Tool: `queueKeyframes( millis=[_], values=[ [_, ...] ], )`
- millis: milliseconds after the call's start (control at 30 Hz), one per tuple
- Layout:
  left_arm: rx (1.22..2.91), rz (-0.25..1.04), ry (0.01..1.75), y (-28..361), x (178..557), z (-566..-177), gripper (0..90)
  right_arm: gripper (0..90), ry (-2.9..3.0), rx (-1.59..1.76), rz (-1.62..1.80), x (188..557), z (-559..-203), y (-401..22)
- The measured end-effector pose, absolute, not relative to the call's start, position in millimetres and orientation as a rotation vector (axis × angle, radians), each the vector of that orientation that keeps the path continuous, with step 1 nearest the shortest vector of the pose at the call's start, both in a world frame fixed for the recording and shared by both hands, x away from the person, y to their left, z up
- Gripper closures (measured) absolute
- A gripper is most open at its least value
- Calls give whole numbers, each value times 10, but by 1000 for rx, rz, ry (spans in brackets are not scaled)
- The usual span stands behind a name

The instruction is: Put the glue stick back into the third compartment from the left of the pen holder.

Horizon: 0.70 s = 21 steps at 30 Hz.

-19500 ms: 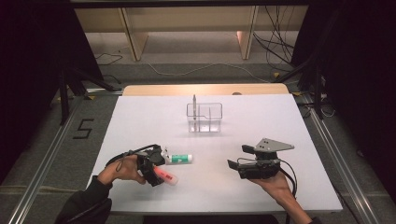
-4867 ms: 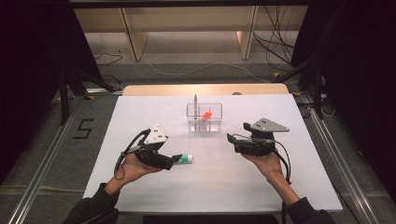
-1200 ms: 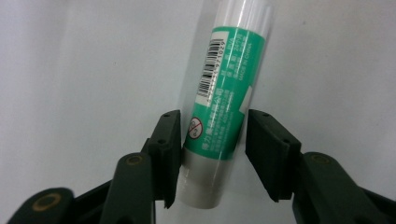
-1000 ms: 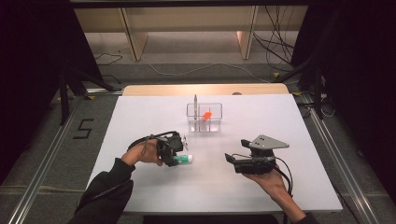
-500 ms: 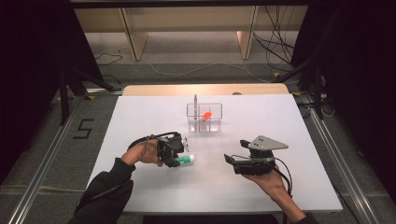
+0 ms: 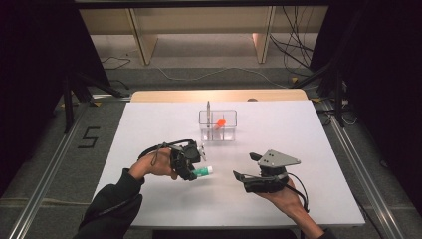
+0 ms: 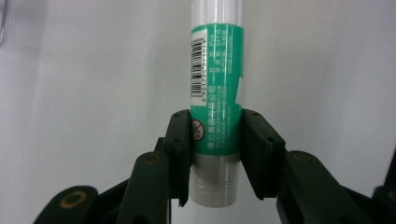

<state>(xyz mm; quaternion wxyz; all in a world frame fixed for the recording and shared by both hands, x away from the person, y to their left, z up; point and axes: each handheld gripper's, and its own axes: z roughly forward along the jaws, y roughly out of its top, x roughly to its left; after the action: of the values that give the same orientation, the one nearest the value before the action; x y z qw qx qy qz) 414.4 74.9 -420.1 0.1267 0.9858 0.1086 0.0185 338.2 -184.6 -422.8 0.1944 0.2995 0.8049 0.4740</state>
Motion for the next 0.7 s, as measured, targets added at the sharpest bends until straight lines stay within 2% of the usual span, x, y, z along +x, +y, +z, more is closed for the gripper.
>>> queueKeyframes(
  millis=[700],
  values=[
    [2884,-48,273,335,4030,-3970,651,186,2318,496,1136,3099,-4308,-1488]
  ],
)
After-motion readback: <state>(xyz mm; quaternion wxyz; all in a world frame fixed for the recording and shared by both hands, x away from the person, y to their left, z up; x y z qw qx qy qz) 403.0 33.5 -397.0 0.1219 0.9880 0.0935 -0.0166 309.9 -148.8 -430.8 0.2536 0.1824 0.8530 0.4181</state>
